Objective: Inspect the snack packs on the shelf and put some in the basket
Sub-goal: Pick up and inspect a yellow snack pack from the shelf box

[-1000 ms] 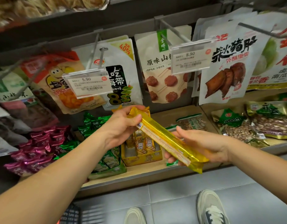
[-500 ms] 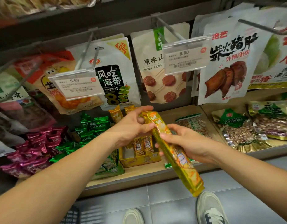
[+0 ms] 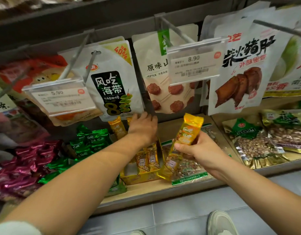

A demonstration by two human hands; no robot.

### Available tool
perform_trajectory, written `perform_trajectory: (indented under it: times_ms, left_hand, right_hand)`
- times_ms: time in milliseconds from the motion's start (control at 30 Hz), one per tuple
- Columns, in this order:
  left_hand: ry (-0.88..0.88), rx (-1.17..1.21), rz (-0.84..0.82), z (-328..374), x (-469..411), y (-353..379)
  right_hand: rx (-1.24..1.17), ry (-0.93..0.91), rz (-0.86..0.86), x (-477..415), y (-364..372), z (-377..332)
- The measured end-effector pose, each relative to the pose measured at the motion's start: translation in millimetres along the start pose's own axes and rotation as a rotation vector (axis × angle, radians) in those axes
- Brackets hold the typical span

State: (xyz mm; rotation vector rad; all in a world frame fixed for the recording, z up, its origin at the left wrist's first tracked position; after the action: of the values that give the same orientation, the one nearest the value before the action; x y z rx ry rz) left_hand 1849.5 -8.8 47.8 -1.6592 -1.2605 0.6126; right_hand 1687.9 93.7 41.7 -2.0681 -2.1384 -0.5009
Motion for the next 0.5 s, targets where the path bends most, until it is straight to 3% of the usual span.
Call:
perform_trajectory:
  times_ms: [100,300,500]
  left_hand:
    - [-0.059,-0.055,-0.026,-0.8,-4.0,12.0]
    - [-0.077,0.012,0.104,-6.4,6.5,20.1]
    - [0.025,0.071,0.207,-20.0,28.2,11.3]
  right_hand:
    - [0.051,-0.022,0.020,-1.6,3.6,-3.9]
    - [0.066,-0.198,0.159,-5.9,6.5,-16.3]
    - [0.190,-0.317,0.247,-17.8,16.1,-18.4]
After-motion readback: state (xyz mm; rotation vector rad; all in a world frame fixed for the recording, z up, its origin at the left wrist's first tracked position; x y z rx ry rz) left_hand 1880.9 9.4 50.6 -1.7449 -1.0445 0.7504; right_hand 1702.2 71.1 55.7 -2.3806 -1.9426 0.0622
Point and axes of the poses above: each hand's wrist, its own x-axis away from the middle knuckle, its own y-axis out of the palm, z = x × y, the point moved 2 cm from there along -x, towards the middle knuckle, and after that the axes turned 5 degrees about -x, right-handed, at the moved point
